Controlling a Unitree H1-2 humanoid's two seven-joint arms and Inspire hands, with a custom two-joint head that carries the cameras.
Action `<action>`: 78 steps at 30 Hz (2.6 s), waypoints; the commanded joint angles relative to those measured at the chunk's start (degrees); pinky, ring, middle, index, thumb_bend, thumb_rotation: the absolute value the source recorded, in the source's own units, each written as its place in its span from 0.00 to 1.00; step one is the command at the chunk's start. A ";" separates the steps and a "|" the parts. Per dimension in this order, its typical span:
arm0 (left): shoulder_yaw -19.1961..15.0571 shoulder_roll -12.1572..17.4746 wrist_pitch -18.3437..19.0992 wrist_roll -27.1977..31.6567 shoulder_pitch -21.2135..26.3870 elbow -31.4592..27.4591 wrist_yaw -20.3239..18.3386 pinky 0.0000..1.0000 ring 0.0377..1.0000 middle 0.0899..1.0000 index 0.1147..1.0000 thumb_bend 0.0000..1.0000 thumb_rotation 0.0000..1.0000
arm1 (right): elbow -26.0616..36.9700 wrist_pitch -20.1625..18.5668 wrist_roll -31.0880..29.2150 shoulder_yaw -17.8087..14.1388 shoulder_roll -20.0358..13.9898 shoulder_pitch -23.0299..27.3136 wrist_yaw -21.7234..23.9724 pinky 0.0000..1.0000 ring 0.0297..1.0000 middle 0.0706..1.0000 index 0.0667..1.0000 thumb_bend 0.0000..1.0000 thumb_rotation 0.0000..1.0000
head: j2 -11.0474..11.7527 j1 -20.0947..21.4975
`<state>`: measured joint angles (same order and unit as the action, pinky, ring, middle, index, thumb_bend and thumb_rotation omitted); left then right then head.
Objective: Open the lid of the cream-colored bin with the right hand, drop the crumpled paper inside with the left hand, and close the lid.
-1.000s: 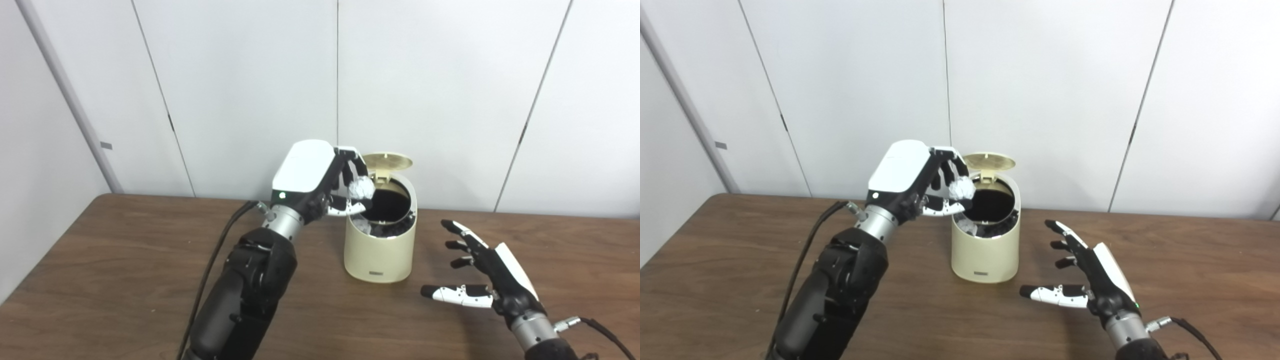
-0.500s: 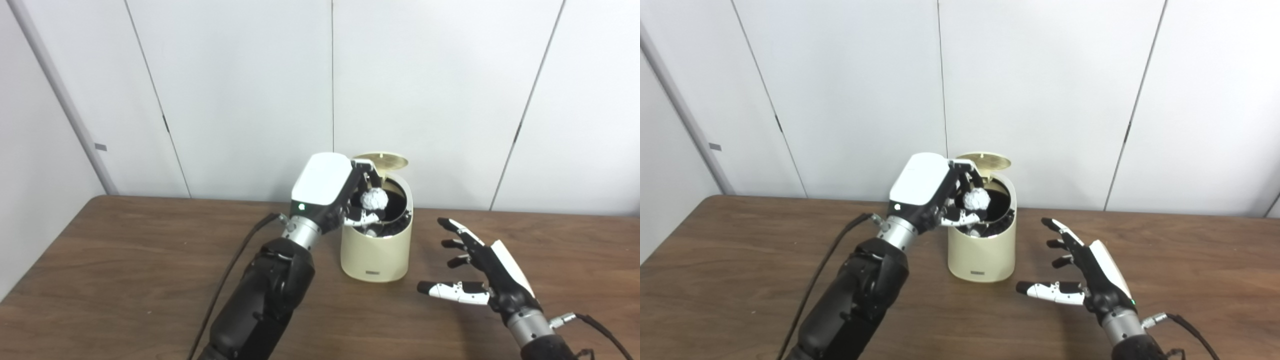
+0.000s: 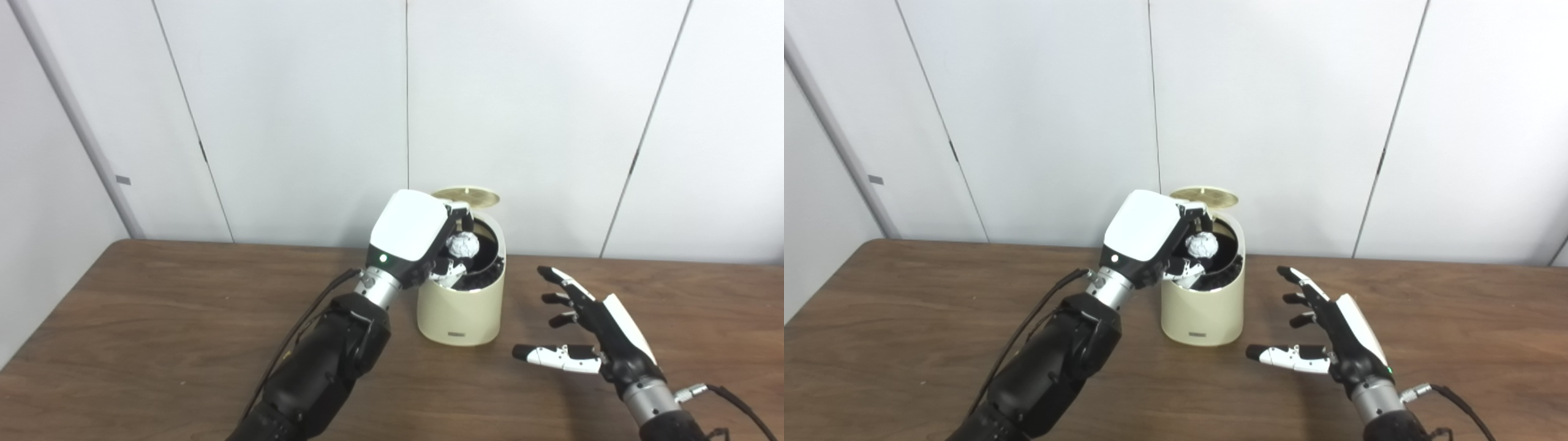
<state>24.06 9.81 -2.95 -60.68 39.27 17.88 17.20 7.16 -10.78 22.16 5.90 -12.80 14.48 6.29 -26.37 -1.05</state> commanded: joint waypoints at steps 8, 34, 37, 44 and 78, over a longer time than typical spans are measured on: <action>0.14 0.20 2.51 -0.37 2.49 -0.93 -0.22 0.36 0.36 0.39 0.47 0.50 0.00 | 2.27 1.49 -0.22 -0.45 -0.18 1.16 -0.91 0.63 0.81 0.91 0.88 0.72 0.27 | -0.17 -0.22; -0.35 0.64 3.64 1.12 1.64 -5.00 -4.54 0.46 0.52 0.57 0.62 0.94 0.07 | 1.92 2.21 -0.41 -0.46 -0.25 1.13 -1.14 0.63 0.79 0.91 0.88 0.73 0.29 | -0.67 -0.36; -0.33 0.79 3.48 1.24 1.61 -5.19 -4.56 0.46 0.51 0.57 0.62 0.94 0.06 | 2.61 1.07 -0.21 -0.36 -0.11 1.12 -0.79 0.63 0.80 0.91 0.88 0.72 0.28 | -0.84 -0.51; -2.58 -0.25 0.94 7.98 -0.16 -7.50 -4.45 0.42 0.46 0.50 0.53 0.83 0.00 | 2.49 2.17 -0.58 -0.60 0.10 1.12 -1.36 0.63 0.80 0.91 0.87 0.72 0.27 | -0.76 -0.47; -23.34 -2.10 -1.25 51.08 -24.27 -28.26 -16.18 0.60 0.69 0.74 0.76 0.77 0.25 | 1.34 8.79 4.71 1.79 -5.74 18.70 -0.95 0.72 0.84 0.87 0.85 0.72 0.40 | 0.22 1.40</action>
<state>1.17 7.31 -3.09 -10.10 13.87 -8.70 1.20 6.16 -4.28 25.52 7.33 -17.81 30.02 5.80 -26.10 0.35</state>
